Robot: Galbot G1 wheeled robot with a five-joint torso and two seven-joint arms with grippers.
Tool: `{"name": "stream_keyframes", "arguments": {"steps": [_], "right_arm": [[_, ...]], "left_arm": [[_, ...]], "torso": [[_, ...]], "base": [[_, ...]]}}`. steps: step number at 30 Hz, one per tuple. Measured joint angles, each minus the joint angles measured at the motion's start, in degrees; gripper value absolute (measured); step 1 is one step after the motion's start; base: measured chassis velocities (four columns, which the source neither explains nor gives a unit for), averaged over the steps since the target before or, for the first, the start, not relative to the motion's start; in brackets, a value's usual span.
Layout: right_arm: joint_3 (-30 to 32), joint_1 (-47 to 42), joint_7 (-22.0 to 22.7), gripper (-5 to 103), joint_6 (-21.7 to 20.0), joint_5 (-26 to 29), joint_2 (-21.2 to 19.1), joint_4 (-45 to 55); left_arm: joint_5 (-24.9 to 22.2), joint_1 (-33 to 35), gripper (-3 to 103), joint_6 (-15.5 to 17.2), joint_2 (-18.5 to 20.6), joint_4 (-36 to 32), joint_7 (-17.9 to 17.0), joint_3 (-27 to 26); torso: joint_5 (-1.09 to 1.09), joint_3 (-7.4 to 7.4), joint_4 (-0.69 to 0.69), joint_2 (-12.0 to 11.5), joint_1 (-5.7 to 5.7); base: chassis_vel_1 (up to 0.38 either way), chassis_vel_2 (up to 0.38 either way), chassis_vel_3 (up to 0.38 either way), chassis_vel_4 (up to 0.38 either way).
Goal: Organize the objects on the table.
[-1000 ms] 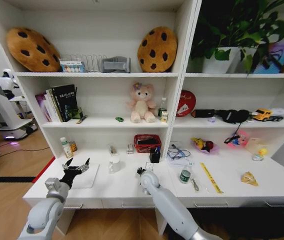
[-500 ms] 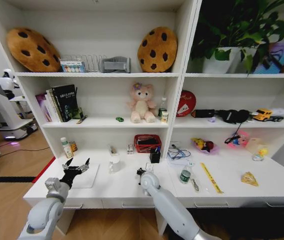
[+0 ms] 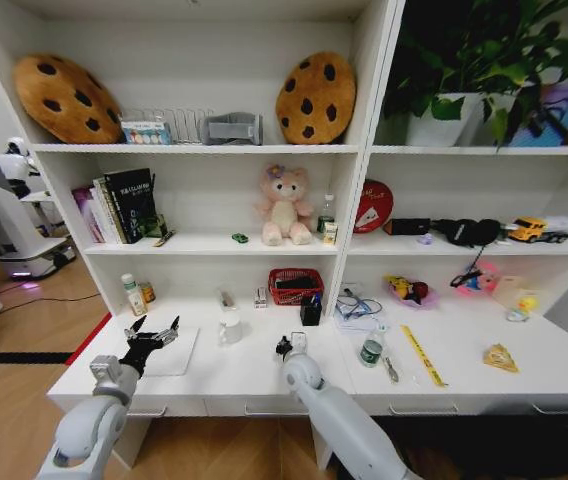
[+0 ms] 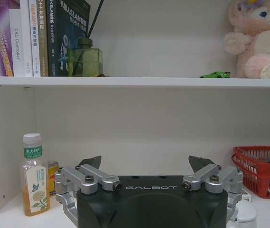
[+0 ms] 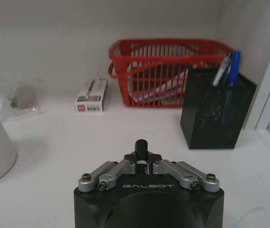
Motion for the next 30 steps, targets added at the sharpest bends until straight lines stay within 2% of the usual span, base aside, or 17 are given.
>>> {"name": "stream_keyframes", "arguments": {"steps": [3,7,9,11,19,24,30], "right_arm": [[0.32,0.79,-3.32,11,1.77,-5.35,-0.70,-0.03],[1.13,1.50,-5.20,11,3.28,-8.60,-0.87,-0.35],[2.84,2.96,-8.92,11,6.74,-14.52,-1.14,-1.67],[3.68,3.76,-10.57,11,7.77,-16.27,-1.28,-2.11],[6.30,6.91,-15.61,11,9.30,-18.51,-1.79,-3.85],[9.11,11.63,-22.38,11,11.95,-18.69,-2.22,-8.70],[12.20,13.31,-27.31,11,14.61,-20.45,-2.12,-15.11]], "left_arm": [[0.00,0.00,100,0.00,0.00,0.00,0.00,0.00],[0.00,0.00,100,0.00,0.00,0.00,0.00,0.00],[0.00,0.00,100,0.00,0.00,0.00,0.00,0.00],[0.00,-0.01,100,0.00,0.00,0.00,0.00,0.00],[0.00,0.00,100,0.00,0.00,0.00,0.00,0.00],[0.00,0.00,100,0.00,0.00,0.00,0.00,0.00],[0.00,0.00,100,0.00,0.00,0.00,0.00,0.00]], "torso": [[-0.01,-0.01,0.00,0.00,0.00],[-0.01,-0.02,0.01,0.01,0.00],[0.00,-0.02,0.01,0.01,0.00],[-0.01,-0.02,0.01,0.01,0.00],[0.00,-0.02,0.01,0.02,0.00],[-0.01,-0.02,0.01,0.02,-0.01],[0.00,-0.02,0.00,0.02,-0.01]], "base": [[0.000,0.000,0.000,0.000],[0.000,0.000,0.000,0.000],[0.000,0.000,0.000,0.000],[0.000,0.000,0.000,0.000],[0.000,0.000,0.000,0.000],[0.000,0.000,0.000,0.000],[0.000,0.000,0.000,0.000]]}}
